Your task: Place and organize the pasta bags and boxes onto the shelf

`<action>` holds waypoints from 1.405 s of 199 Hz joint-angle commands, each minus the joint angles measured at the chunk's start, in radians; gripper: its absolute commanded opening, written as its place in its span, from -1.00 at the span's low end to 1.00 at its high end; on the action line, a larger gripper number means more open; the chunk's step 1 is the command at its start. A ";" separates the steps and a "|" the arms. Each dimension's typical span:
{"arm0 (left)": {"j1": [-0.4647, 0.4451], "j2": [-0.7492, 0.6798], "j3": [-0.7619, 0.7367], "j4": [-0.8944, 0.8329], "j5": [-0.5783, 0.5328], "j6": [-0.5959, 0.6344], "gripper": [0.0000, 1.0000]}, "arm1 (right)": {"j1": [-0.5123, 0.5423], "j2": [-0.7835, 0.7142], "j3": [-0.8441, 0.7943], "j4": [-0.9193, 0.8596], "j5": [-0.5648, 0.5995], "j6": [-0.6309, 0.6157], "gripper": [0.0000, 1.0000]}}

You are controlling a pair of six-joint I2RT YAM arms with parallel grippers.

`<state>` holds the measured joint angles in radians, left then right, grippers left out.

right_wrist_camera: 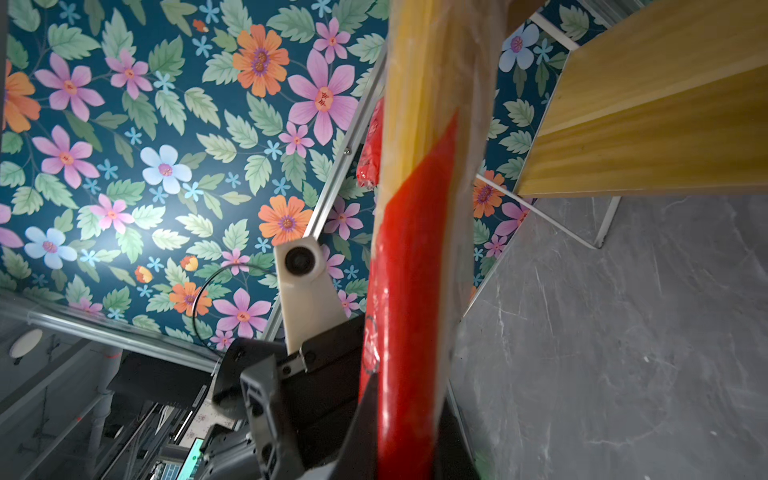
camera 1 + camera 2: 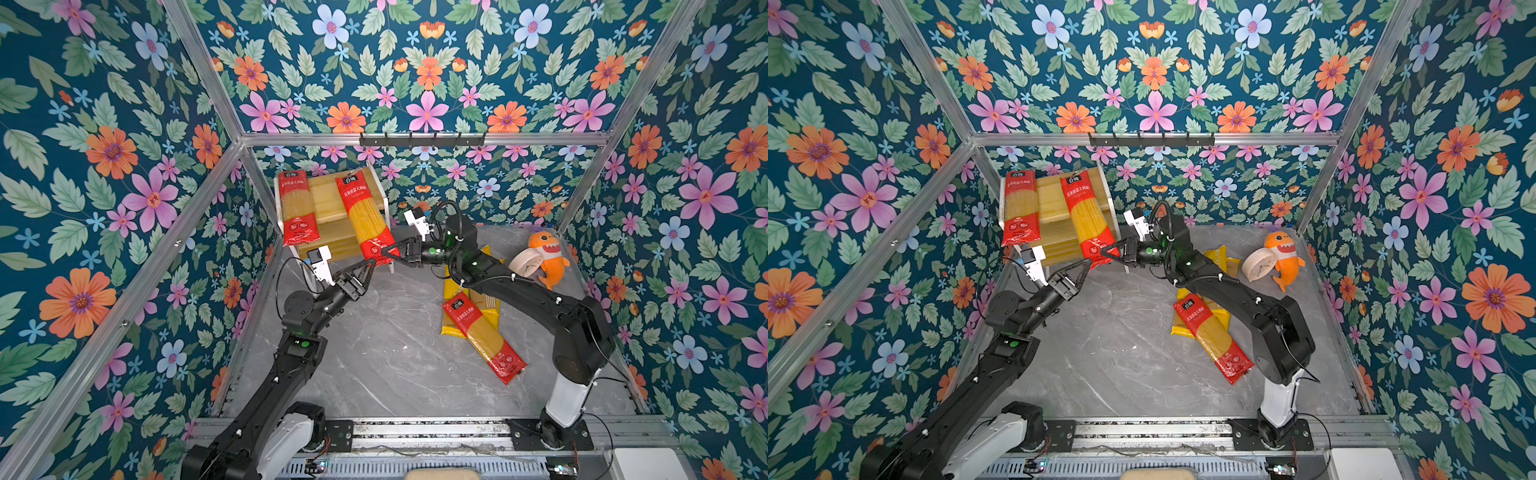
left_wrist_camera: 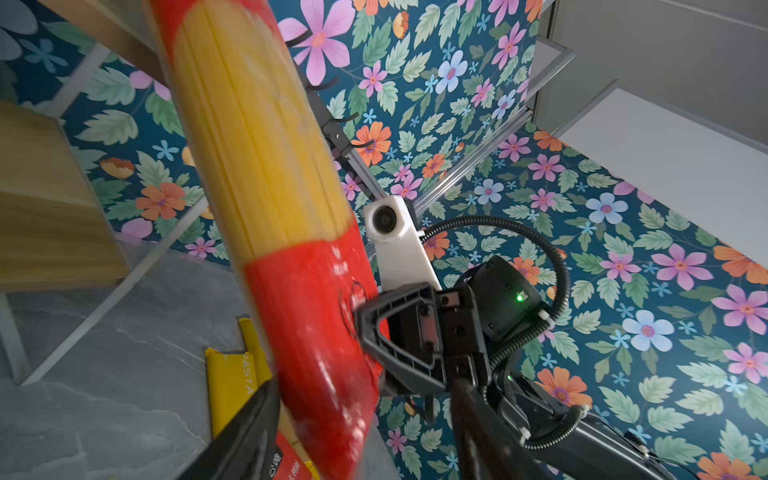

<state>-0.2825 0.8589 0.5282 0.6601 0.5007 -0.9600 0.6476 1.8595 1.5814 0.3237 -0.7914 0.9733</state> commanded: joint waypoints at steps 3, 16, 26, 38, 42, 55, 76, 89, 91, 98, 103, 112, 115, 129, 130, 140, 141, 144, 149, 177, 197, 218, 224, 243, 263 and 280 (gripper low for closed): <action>0.004 -0.111 -0.026 -0.236 -0.143 0.128 0.32 | 0.023 0.067 0.140 0.024 0.106 0.030 -1.00; 0.006 -0.178 -0.053 -0.308 -0.181 0.157 0.31 | 0.035 0.122 0.225 -0.005 0.125 0.053 -1.00; 0.005 -0.219 -0.073 -0.333 -0.180 0.165 0.32 | 0.048 0.166 0.297 -0.042 0.131 0.064 -1.00; 0.005 -0.259 -0.092 -0.353 -0.167 0.170 0.32 | 0.065 0.219 0.387 -0.079 0.133 0.074 -1.00; 0.004 -0.269 -0.097 -0.358 -0.165 0.171 0.32 | 0.070 0.237 0.415 -0.086 0.133 0.079 -1.00; 0.003 -0.292 -0.112 -0.370 -0.162 0.170 0.32 | 0.086 0.301 0.515 -0.109 0.133 0.102 -1.00; 0.003 -0.302 -0.129 -0.355 -0.152 0.155 0.31 | 0.106 0.403 0.687 -0.149 0.140 0.139 -1.00; 0.005 -0.300 -0.134 -0.339 -0.141 0.147 0.31 | 0.113 0.471 0.806 -0.200 0.150 0.149 -0.95; 0.004 -0.300 -0.135 -0.338 -0.140 0.147 0.31 | 0.114 0.482 0.824 -0.212 0.151 0.151 -0.92; 0.004 -0.299 -0.135 -0.338 -0.139 0.149 0.31 | 0.115 0.517 0.892 -0.244 0.152 0.152 -0.83; 0.003 -0.299 -0.134 -0.338 -0.138 0.149 0.30 | 0.115 0.540 0.940 -0.267 0.152 0.154 -0.78; 0.003 -0.301 -0.135 -0.337 -0.139 0.151 0.30 | 0.114 0.580 1.013 -0.310 0.153 0.155 -0.64; 0.004 -0.301 -0.135 -0.337 -0.139 0.151 0.30 | 0.115 0.589 1.032 -0.321 0.155 0.154 -0.60; 0.003 -0.302 -0.142 -0.327 -0.138 0.150 0.30 | 0.115 0.605 1.058 -0.341 0.159 0.154 -0.43; 0.003 -0.300 -0.142 -0.326 -0.137 0.151 0.30 | 0.114 0.603 1.058 -0.340 0.159 0.153 -0.42; 0.004 -0.298 -0.147 -0.316 -0.136 0.148 0.30 | 0.114 0.588 1.031 -0.332 0.157 0.154 -0.28; 0.005 -0.298 -0.147 -0.315 -0.136 0.147 0.30 | 0.114 0.586 1.027 -0.331 0.156 0.154 -0.27; 0.003 -0.297 -0.149 -0.312 -0.136 0.146 0.30 | 0.115 0.578 1.014 -0.327 0.154 0.154 -0.25; 0.003 -0.294 -0.151 -0.305 -0.134 0.146 0.30 | 0.115 0.564 0.989 -0.321 0.151 0.153 -0.22; 0.003 -0.270 -0.164 -0.263 -0.126 0.142 0.29 | 0.117 0.460 0.801 -0.263 0.149 0.150 -0.19; 0.002 -0.244 -0.171 -0.231 -0.119 0.139 0.29 | 0.122 0.402 0.701 -0.228 0.156 0.149 -0.25; 0.002 -0.214 -0.177 -0.200 -0.111 0.131 0.28 | 0.123 0.402 0.708 -0.231 0.164 0.143 -0.41; 0.002 -0.206 -0.177 -0.192 -0.110 0.130 0.28 | 0.123 0.412 0.728 -0.238 0.164 0.142 -0.47; 0.000 -0.189 -0.175 -0.182 -0.108 0.128 0.28 | 0.122 0.464 0.827 -0.279 0.164 0.142 -0.59; -0.001 -0.188 -0.177 -0.180 -0.112 0.130 0.28 | 0.123 0.525 0.938 -0.329 0.169 0.142 -0.66; -0.003 -0.194 -0.181 -0.182 -0.117 0.129 0.27 | 0.121 0.554 0.983 -0.351 0.170 0.141 -0.70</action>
<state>-0.2836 0.6693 0.3500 0.4347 0.3847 -0.8333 0.7692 2.3859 2.5084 -0.0242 -0.6323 1.1210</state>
